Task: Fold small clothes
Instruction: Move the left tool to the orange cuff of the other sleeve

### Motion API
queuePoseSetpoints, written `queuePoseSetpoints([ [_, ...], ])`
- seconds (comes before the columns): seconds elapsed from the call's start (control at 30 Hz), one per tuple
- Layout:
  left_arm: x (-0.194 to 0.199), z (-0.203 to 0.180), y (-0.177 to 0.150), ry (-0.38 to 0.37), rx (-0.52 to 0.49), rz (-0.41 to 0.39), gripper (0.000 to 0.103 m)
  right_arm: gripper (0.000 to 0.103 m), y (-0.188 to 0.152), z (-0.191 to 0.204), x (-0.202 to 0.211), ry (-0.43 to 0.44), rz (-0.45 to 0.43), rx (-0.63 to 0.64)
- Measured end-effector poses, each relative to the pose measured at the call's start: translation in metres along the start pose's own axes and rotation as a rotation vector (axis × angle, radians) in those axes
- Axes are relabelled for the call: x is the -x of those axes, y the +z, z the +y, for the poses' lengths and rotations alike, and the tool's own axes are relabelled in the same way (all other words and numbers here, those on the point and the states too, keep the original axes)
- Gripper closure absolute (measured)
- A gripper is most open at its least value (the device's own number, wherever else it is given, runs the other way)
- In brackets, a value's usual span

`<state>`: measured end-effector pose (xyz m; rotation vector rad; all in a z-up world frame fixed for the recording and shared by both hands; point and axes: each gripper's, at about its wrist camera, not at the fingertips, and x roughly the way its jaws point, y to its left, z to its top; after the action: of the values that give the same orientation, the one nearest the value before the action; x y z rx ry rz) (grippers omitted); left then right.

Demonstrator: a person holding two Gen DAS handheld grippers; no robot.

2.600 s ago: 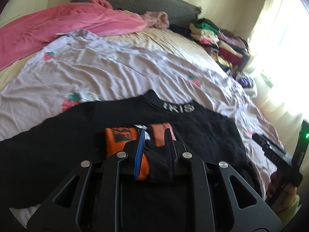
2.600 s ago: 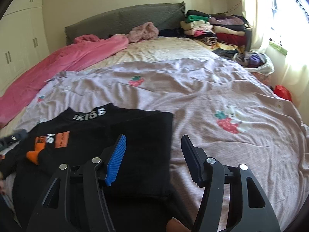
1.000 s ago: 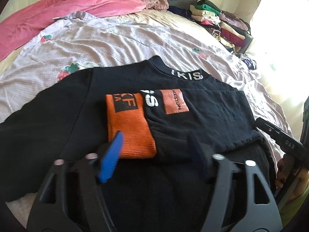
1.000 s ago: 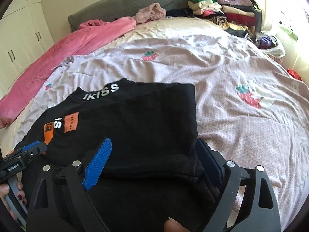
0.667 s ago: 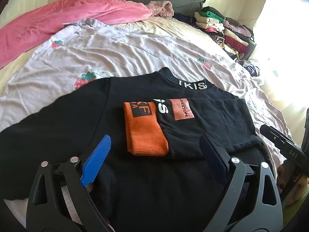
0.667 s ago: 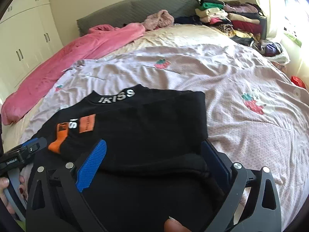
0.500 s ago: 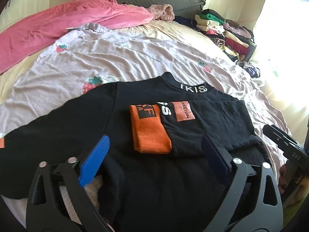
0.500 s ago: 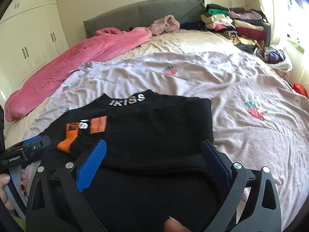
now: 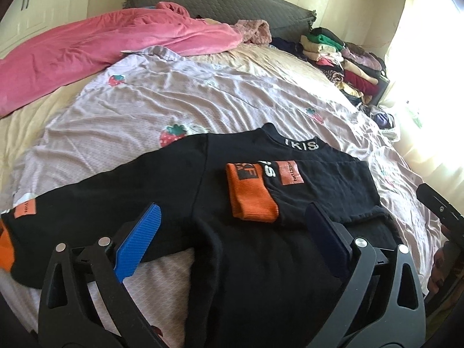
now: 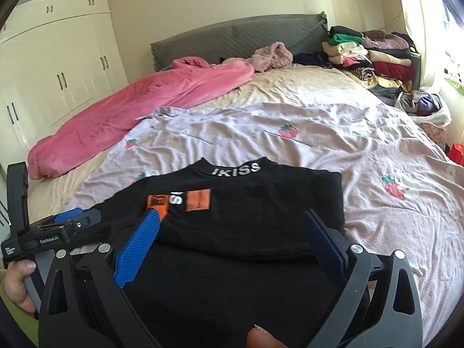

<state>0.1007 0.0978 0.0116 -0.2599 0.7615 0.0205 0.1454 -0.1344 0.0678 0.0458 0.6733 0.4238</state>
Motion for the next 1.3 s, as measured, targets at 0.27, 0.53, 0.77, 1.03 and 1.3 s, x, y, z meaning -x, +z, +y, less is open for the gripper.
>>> queuePoseSetpoints([
  [0.27, 0.027, 0.028, -0.002, 0.038, 0.042, -0.040, 0.010, 0.005, 0.006, 0.038, 0.005, 0.045, -0.006, 0.062],
  [0.53, 0.047, 0.057, -0.004, 0.063, 0.100, -0.072, 0.010, 0.005, 0.007, 0.082, 0.003, 0.088, 0.000, 0.137],
  [0.77, 0.064, 0.079, -0.007, 0.120, 0.132, -0.108, 0.010, 0.005, 0.005, 0.111, -0.006, 0.106, 0.015, 0.186],
  [1.03, 0.079, 0.111, -0.012, 0.183, 0.178, -0.122, 0.010, 0.005, -0.003, 0.137, -0.020, 0.124, 0.048, 0.235],
  [1.3, 0.090, 0.143, -0.022, 0.236, 0.226, -0.125, 0.010, 0.005, -0.009, 0.158, -0.030, 0.143, 0.070, 0.278],
])
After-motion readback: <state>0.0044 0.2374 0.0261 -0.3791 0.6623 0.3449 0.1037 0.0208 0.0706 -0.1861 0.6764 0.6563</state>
